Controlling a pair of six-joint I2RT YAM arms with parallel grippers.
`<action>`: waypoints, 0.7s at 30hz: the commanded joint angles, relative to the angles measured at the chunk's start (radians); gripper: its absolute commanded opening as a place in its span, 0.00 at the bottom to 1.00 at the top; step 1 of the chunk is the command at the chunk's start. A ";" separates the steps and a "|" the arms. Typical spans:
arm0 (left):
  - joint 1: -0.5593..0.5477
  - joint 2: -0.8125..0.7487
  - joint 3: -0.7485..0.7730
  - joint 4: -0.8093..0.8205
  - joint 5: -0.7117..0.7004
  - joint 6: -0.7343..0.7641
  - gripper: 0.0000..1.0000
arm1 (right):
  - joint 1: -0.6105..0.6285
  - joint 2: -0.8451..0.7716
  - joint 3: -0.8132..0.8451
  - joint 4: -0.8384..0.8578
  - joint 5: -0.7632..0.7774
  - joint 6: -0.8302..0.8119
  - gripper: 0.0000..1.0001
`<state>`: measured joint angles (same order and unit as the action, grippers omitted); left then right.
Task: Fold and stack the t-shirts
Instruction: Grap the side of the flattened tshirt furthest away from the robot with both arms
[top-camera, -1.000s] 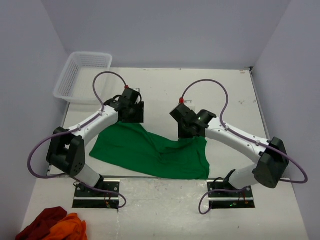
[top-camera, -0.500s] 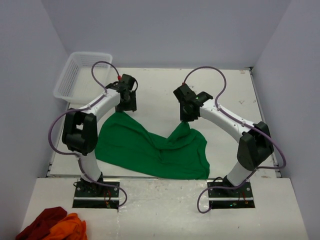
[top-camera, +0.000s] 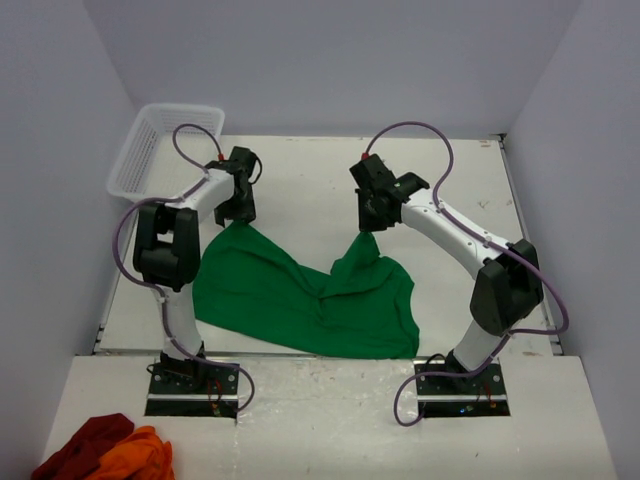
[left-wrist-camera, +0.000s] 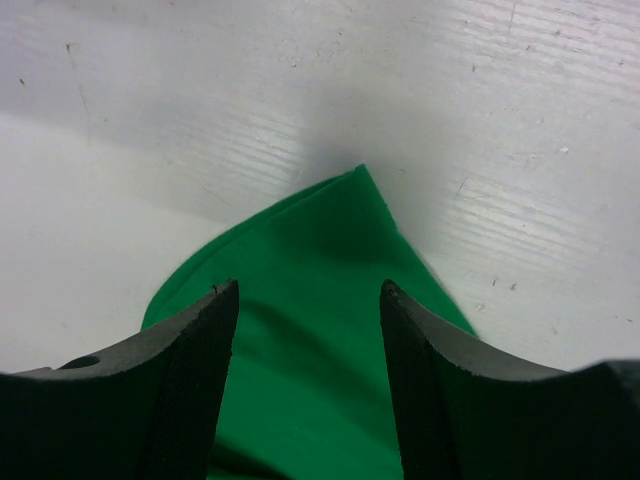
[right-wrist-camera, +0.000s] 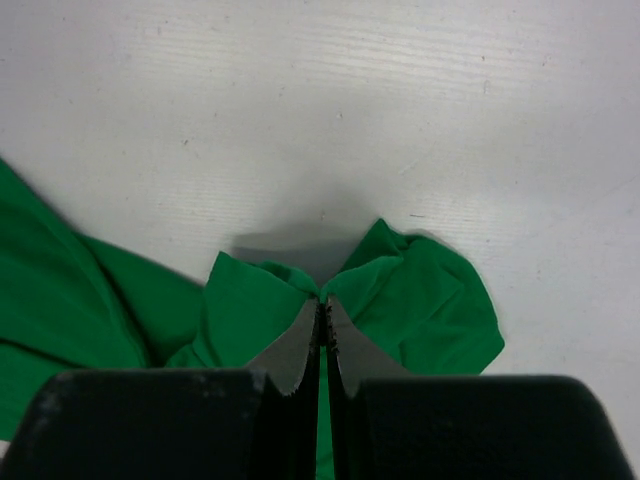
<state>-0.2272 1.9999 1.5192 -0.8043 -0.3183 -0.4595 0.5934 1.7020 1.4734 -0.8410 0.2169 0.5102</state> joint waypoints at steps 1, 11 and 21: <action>0.008 0.028 0.047 -0.019 -0.025 0.015 0.60 | -0.004 -0.008 0.030 0.026 -0.019 -0.022 0.00; 0.042 0.105 0.131 -0.035 0.007 0.019 0.60 | -0.004 -0.018 0.013 0.034 -0.036 -0.021 0.00; 0.046 0.152 0.139 -0.026 0.058 0.024 0.59 | -0.003 -0.024 0.025 0.031 -0.040 -0.022 0.00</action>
<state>-0.1898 2.1395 1.6363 -0.8261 -0.2893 -0.4507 0.5934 1.7020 1.4734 -0.8303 0.1875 0.5030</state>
